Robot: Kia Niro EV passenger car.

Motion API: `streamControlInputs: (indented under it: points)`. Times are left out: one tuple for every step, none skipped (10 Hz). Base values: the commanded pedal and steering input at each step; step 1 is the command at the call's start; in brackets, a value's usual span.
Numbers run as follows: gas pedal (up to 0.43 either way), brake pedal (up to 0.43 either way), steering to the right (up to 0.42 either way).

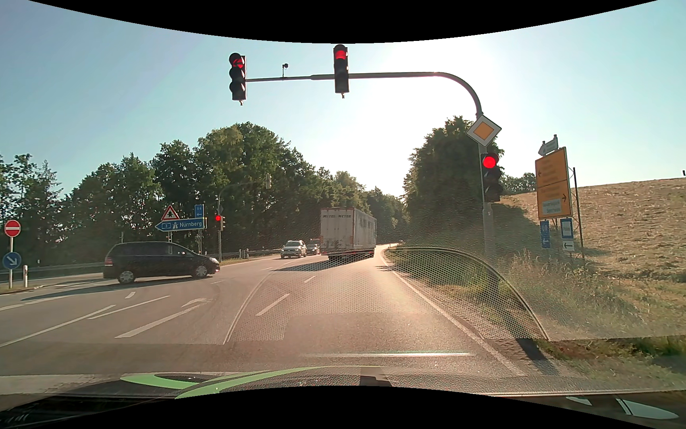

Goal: Follow the waypoints while adhering to traffic rules and regulations

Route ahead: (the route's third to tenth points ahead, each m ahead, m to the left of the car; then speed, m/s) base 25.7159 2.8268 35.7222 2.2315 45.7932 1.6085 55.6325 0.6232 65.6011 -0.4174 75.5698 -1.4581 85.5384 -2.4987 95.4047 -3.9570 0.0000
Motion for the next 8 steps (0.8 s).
streamControlInputs:
  points:
    - [0.0,0.274,0.004]
    - [0.0,0.268,0.004]
    - [0.0,0.262,0.004]
    - [0.0,0.256,0.004]
    - [0.0,0.232,0.004]
    - [0.0,0.22,0.005]
    - [0.0,0.213,0.004]
    - [0.0,0.213,0.004]
